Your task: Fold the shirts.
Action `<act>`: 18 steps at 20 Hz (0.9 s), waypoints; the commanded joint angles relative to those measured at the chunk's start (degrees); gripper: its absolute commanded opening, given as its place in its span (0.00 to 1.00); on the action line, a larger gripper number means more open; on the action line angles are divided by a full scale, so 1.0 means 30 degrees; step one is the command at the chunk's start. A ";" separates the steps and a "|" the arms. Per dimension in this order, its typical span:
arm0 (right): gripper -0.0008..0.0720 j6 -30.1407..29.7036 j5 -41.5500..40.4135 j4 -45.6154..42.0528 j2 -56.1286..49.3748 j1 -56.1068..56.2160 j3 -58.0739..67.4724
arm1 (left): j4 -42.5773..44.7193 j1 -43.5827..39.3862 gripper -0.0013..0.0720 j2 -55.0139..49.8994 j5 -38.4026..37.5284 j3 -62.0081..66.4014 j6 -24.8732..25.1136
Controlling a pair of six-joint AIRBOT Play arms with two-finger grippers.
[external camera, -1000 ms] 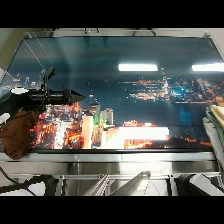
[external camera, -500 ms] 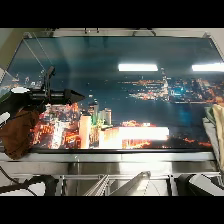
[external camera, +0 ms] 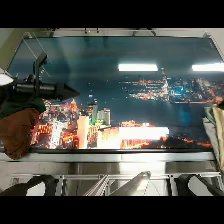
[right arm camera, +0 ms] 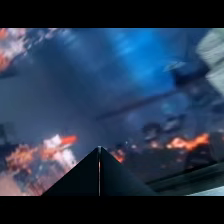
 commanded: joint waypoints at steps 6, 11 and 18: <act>0.04 -0.0044 -0.5085 0.2266 0.4262 1.0637 -1.0375 | 0.0678 -0.1464 0.04 0.7118 0.1115 -1.0367 -0.1406; 0.04 -0.0175 -0.5574 0.2616 0.4065 1.0681 -1.0360 | 0.0678 -0.1457 0.04 0.7919 0.1005 -1.0418 -0.1989; 0.04 -0.0182 -0.5574 0.2608 0.4036 1.0681 -1.0360 | 0.0656 -0.1457 0.04 0.7905 0.0976 -1.0418 -0.1989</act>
